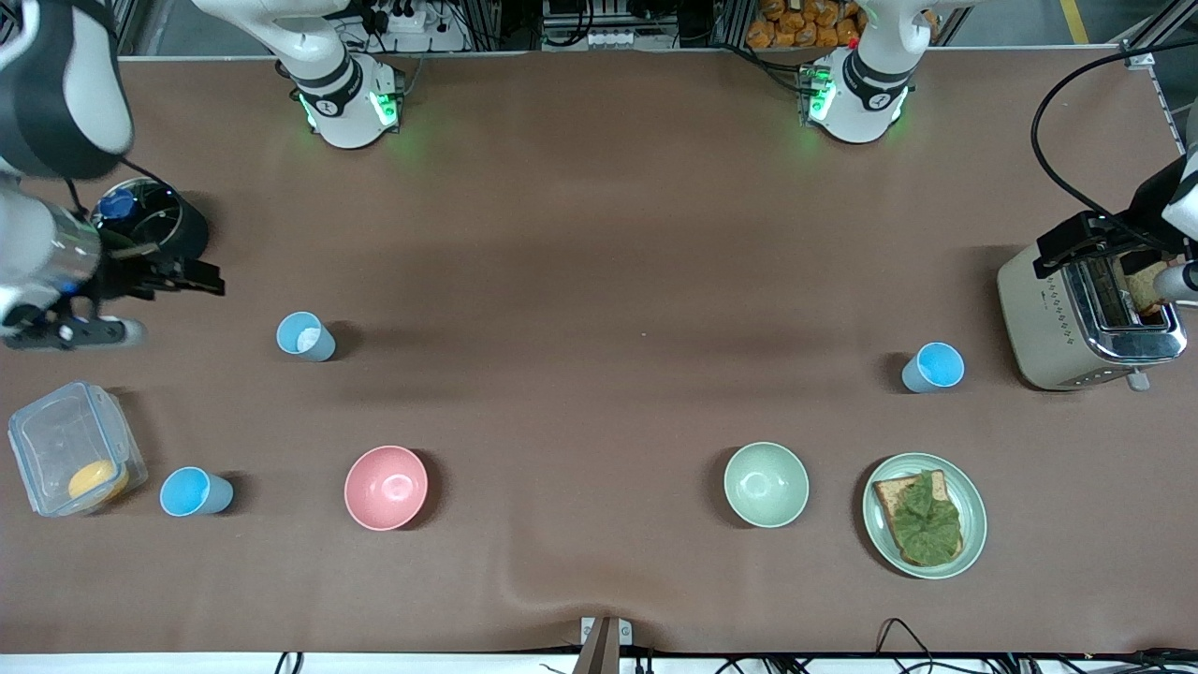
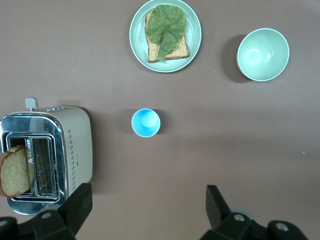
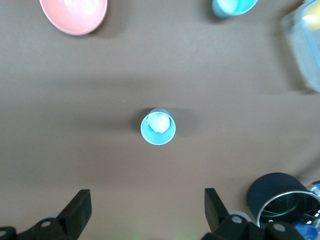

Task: Stack blue cups with both arms
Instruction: 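Reach the left gripper down toward the blue cup beside the toaster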

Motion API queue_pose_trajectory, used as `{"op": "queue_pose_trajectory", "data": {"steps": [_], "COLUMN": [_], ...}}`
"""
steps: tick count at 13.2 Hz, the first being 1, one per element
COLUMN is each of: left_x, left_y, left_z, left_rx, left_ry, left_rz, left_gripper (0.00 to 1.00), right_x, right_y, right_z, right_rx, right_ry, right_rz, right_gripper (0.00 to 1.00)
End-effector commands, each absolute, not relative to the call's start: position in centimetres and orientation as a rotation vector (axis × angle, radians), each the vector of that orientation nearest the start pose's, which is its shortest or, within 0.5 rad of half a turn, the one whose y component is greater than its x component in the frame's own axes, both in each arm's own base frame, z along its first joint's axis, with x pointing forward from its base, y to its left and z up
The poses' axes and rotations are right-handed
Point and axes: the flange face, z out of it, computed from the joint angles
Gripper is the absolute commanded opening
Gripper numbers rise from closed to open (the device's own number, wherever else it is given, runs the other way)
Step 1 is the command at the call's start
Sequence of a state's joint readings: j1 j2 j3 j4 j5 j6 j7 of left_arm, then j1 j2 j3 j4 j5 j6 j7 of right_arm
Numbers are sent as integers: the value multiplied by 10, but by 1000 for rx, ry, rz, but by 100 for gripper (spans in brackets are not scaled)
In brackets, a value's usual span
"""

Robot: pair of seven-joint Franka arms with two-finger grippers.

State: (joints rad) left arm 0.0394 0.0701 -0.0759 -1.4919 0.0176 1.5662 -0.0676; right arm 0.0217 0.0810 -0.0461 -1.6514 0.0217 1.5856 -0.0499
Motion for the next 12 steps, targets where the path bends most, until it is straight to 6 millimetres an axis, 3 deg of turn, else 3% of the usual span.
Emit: {"op": "queue_pose_trajectory", "data": {"steps": [1, 5, 7, 9, 11, 12], "left_x": [574, 577, 587, 598, 607, 613], "left_y": [-21, -13, -11, 5, 4, 9], "left_z": [631, 630, 614, 587, 558, 535], "left_rx": [-3132, -3135, -3133, -3146, -3138, -3131], "left_ry": [-27, -27, -39, -90, -100, -104], "left_rz": [-6, -8, -13, -5, 26, 52], "left_gripper": [100, 100, 100, 100, 100, 100], "right_x": [562, 557, 558, 558, 558, 558], "right_y": [-26, -26, -27, -26, -27, -27], "right_z": [602, 600, 599, 599, 599, 599], "right_rx": [-3137, -3151, -3151, -3151, -3151, -3151], "right_ry": [14, 22, 19, 19, 19, 19], "right_rz": [47, 107, 112, 112, 119, 119], "right_gripper": [100, 100, 100, 100, 100, 100]}}
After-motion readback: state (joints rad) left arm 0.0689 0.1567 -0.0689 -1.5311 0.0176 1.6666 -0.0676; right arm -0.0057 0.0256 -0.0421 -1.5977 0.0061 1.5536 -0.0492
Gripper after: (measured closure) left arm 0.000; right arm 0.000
